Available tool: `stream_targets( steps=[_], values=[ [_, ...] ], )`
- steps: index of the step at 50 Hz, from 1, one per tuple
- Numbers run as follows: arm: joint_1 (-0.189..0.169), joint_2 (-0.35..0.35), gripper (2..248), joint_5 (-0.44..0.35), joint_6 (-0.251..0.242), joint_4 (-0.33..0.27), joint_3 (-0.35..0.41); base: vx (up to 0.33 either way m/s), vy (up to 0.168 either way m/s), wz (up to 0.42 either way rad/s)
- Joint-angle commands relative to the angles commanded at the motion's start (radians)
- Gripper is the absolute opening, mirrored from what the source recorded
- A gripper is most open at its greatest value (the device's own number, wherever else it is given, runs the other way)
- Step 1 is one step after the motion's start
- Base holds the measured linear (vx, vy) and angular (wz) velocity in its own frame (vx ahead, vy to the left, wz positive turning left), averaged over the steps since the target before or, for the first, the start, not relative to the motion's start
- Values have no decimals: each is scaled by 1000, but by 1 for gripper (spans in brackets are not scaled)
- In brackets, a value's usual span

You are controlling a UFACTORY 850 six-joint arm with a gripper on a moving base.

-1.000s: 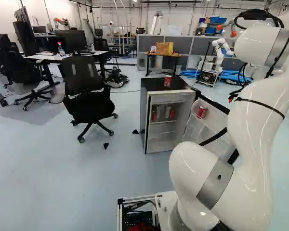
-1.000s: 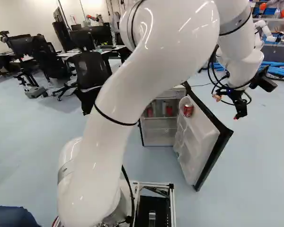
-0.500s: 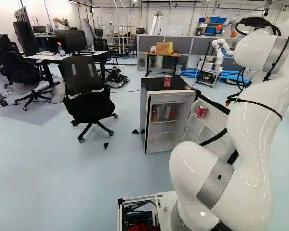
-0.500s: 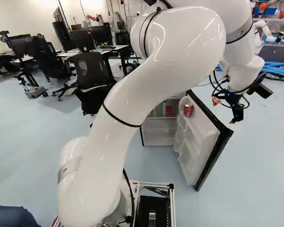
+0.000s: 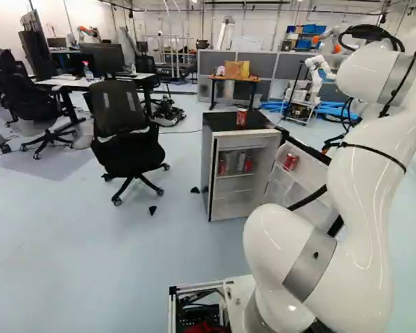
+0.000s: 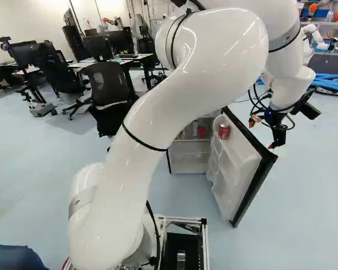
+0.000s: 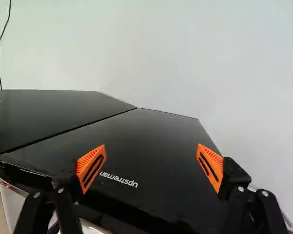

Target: Grab a drink from the fridge

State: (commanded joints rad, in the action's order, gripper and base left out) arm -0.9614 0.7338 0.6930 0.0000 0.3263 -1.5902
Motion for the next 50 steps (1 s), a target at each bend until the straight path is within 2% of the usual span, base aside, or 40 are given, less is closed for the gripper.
stream_targets(
  steps=[50],
  values=[
    [21, -39, 247, 65, 0, 0, 62, 0, 0, 0]
  ],
)
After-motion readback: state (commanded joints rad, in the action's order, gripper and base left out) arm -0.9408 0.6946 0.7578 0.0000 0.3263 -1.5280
